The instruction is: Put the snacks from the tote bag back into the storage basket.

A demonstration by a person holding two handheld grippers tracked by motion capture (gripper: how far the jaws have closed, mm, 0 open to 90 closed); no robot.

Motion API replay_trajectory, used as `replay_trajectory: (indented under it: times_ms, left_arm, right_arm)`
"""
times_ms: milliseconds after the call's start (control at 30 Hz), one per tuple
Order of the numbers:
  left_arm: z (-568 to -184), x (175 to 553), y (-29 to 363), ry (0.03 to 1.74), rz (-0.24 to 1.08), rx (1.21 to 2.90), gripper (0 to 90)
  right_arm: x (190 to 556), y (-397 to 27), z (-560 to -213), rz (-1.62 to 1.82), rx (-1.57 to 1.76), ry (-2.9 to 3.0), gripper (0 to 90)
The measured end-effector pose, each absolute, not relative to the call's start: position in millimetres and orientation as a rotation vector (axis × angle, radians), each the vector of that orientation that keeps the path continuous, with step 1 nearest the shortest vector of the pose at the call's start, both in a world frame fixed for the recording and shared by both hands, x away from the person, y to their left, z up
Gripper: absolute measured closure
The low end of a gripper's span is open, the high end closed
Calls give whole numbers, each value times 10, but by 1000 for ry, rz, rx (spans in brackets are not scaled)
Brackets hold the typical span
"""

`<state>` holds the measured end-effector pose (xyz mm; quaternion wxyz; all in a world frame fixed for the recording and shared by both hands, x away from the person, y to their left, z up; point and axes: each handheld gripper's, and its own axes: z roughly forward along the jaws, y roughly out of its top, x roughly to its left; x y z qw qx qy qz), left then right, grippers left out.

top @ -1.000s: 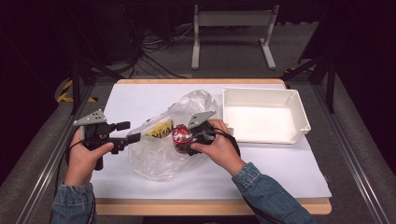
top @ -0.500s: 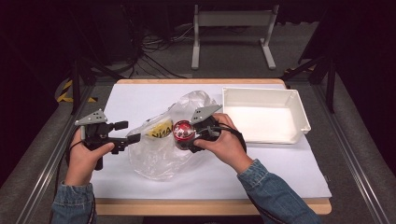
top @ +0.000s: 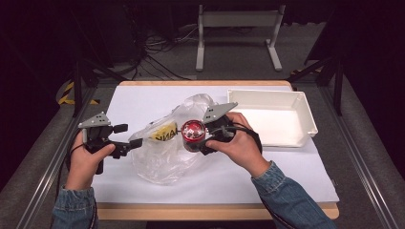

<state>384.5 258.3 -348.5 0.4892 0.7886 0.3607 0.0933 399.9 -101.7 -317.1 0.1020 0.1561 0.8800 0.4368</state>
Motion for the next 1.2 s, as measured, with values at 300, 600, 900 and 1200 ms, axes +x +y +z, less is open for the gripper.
replay_trajectory:
  times_ms: [300, 600, 900, 1200]
  left_arm:
    - [-3432, 3870, 2643, 866, 244, 1908, 54]
    - [-3426, 3922, 2593, 818, 212, 1922, 33]
    - [-3406, 3907, 2631, 798, 209, 1910, 31]
    - [-3412, 3914, 2640, 771, 209, 1914, 31]
  right_arm:
    - [3902, -1218, -3067, 1289, 479, 2585, 250]
    - [3854, -1430, -2969, 1291, 508, 2558, 250]
    - [3858, -1694, -2915, 1273, 547, 2531, 250]
    - [3885, -1942, -2846, 1276, 588, 2496, 250]
